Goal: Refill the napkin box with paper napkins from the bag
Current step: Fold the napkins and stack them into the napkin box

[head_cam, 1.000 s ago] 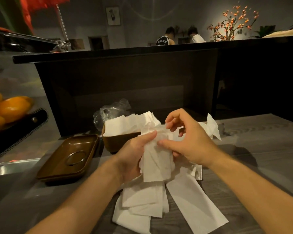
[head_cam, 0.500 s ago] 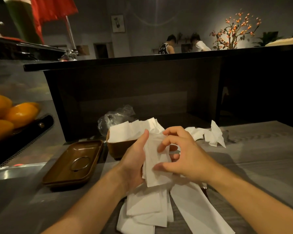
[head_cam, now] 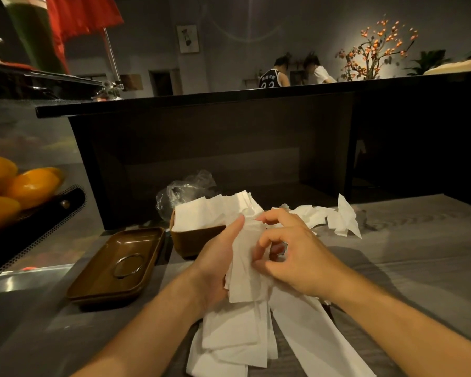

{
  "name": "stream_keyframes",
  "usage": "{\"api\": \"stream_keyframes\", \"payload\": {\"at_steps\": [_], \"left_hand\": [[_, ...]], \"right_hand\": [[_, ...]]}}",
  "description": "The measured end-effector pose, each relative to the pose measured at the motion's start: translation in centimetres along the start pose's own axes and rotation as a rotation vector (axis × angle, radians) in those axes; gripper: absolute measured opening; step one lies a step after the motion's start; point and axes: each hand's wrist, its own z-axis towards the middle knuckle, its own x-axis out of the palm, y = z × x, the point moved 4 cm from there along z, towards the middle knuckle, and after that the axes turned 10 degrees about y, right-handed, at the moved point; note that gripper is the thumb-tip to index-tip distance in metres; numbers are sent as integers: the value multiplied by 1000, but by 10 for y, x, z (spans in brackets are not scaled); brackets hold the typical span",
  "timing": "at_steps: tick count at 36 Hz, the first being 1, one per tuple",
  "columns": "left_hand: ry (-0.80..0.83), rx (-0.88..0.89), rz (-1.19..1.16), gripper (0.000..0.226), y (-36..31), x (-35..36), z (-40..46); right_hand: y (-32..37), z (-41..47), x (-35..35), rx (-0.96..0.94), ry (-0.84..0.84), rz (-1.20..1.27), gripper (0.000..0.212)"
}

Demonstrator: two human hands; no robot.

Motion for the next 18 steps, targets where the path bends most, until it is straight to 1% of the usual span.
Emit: {"api": "stream_keyframes", "payload": {"at_steps": [4, 8, 13, 15, 18], "left_hand": [[-72, 20, 83, 35, 1, -2, 2], [-126, 42, 55, 33, -1, -7, 2], [-137, 68, 38, 37, -2, -8, 2], [-129, 76, 26, 35, -1, -7, 2], [-108, 88, -1, 36, -1, -3, 1]], "right_hand": [[2, -2, -3, -11, -20, -33, 15], [2, -5, -6, -27, -9, -39, 17], [-2, -5, -13, 10, -79, -22, 20], [-2, -5, -13, 26, -69, -33, 21], [0, -4, -9, 33, -13, -66, 31]]}}
